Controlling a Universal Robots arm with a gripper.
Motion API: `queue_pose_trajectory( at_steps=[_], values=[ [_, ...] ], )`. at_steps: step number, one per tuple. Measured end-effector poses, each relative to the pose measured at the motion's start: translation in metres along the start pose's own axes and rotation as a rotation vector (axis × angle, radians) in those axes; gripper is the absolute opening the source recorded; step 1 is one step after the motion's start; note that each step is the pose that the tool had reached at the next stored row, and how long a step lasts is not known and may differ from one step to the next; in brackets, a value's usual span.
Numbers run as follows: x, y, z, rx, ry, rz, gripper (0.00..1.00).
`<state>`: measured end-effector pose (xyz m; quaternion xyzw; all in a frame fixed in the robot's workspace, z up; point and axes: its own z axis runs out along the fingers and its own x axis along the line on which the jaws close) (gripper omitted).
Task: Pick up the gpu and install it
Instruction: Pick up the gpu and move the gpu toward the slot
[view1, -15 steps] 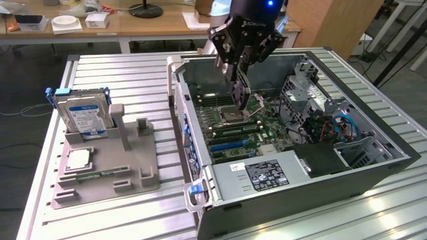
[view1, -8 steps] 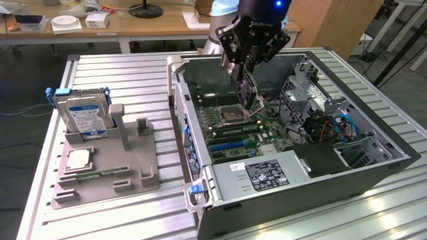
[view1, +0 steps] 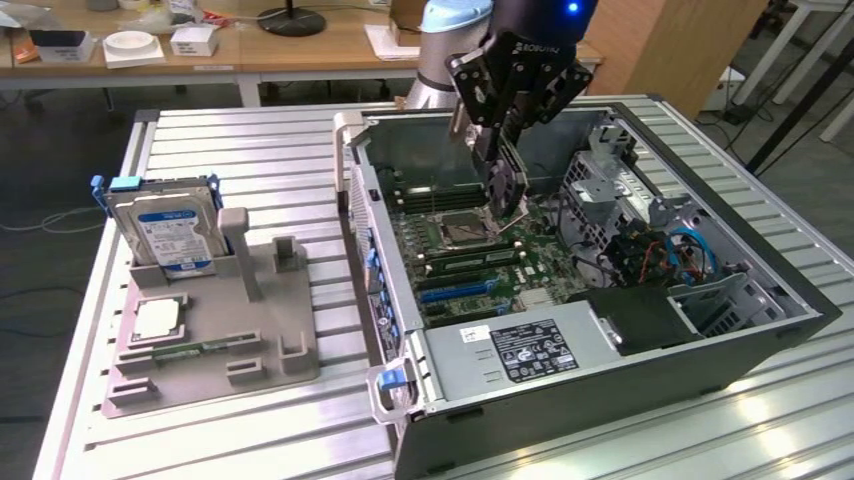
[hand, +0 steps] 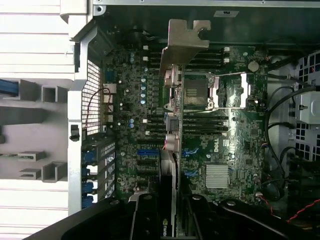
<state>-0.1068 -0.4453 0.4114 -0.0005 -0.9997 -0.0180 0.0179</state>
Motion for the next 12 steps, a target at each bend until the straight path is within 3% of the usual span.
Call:
queue_pose_trajectory(
  at_steps=[12],
  values=[
    [-0.017, 0.0, -0.0006, 0.0, 0.0001, -0.001, 0.26]
  ],
)
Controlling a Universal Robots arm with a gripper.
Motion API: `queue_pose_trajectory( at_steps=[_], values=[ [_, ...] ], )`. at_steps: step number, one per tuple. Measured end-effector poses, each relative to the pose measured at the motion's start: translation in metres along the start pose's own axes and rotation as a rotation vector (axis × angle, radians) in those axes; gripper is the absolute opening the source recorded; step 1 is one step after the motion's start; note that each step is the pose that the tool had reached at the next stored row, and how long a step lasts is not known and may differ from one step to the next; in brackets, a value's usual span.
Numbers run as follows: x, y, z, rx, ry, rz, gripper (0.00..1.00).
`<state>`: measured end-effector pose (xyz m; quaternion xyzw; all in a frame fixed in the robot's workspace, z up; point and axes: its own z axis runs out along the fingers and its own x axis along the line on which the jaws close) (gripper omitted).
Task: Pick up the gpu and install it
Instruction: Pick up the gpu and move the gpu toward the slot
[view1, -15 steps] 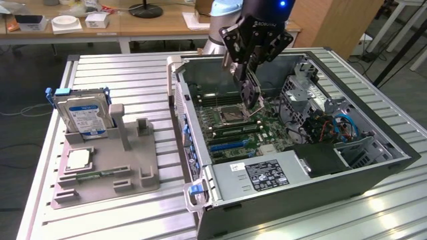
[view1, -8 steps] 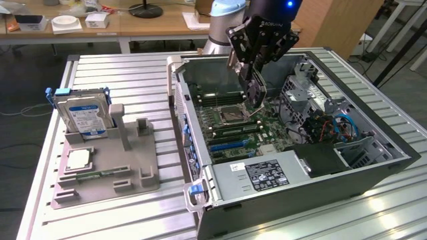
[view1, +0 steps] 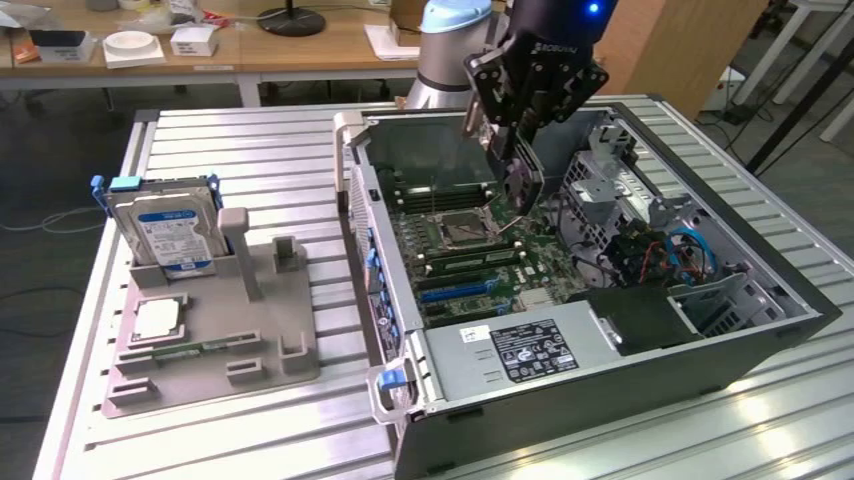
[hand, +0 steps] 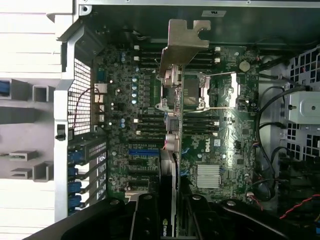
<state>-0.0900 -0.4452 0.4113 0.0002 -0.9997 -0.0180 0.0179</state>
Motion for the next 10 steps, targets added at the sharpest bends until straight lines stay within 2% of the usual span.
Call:
queue_pose_trajectory(
  at_steps=[10],
  values=[
    [-0.014, 0.0, -0.0005, 0.0, 0.0, -0.002, 0.26]
  ],
)
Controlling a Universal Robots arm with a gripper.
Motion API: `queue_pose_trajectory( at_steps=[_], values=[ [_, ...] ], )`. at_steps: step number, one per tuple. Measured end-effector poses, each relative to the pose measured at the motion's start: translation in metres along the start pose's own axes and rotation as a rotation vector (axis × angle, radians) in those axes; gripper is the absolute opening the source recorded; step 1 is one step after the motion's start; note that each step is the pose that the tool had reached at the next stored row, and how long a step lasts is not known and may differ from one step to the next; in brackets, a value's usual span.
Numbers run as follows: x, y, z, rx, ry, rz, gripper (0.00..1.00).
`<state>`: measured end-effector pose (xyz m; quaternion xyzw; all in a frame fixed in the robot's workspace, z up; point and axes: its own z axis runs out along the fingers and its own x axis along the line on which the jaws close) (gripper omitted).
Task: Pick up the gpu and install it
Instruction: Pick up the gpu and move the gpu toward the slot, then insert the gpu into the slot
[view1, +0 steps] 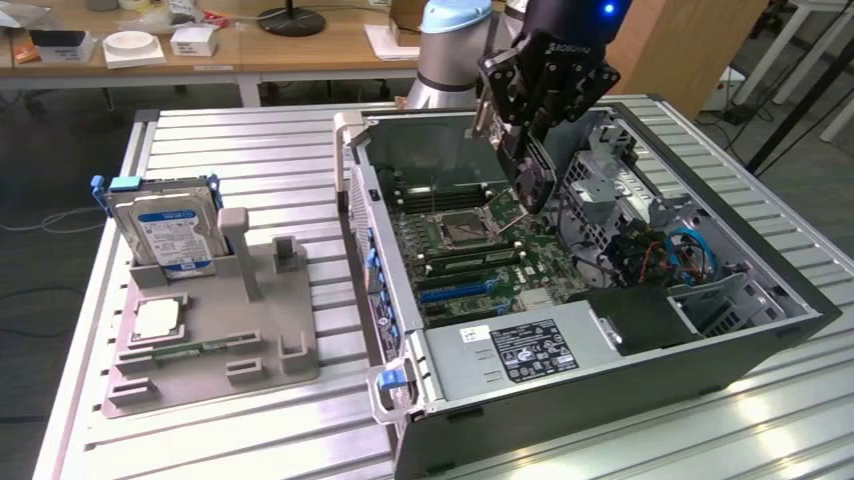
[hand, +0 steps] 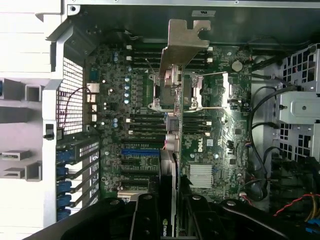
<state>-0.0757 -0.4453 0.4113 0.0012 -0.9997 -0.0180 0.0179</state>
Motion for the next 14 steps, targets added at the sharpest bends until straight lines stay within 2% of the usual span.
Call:
queue_pose_trajectory(
  at_steps=[7, 14],
  values=[
    [-0.0102, 0.0, -0.0004, 0.0002, 0.0001, -0.003, 0.26],
    [-0.0111, 0.0, -0.0004, 0.0003, 0.0003, -0.008, 0.26]
  ],
)
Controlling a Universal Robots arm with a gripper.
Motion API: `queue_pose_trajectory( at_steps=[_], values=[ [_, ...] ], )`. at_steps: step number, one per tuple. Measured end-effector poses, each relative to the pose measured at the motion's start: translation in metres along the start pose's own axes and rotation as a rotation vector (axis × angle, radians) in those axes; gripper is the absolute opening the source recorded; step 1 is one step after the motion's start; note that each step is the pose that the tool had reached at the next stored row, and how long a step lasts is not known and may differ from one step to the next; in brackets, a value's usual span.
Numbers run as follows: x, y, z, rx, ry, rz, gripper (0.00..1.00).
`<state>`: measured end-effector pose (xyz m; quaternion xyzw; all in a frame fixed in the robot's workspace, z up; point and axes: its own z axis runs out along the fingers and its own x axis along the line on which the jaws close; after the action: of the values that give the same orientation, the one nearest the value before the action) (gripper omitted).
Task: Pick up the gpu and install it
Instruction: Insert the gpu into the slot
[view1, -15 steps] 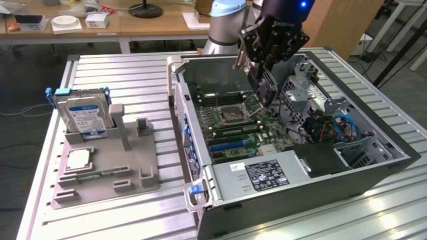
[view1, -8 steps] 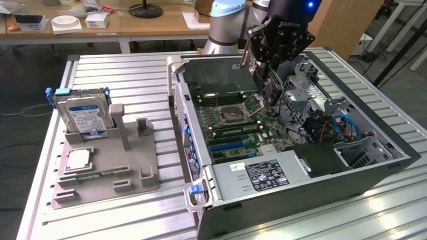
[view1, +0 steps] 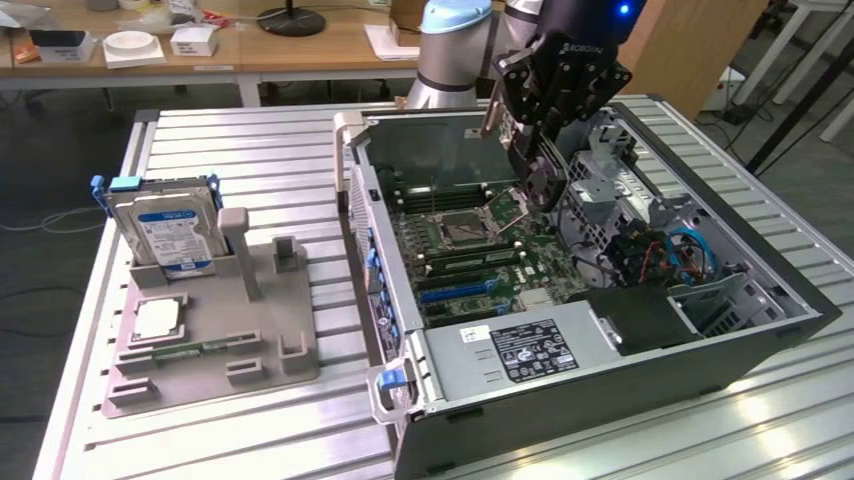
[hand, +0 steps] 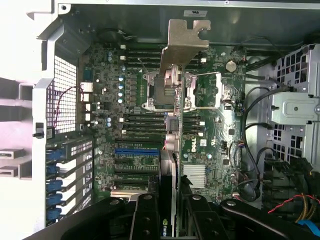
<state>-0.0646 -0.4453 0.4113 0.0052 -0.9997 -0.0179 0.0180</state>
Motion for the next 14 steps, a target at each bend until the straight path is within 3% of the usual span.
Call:
queue_pose_trajectory(
  at_steps=[14],
  values=[
    [-0.0001, -0.0001, 0.0021, 0.0009, 0.0009, -0.024, 0.26]
  ],
)
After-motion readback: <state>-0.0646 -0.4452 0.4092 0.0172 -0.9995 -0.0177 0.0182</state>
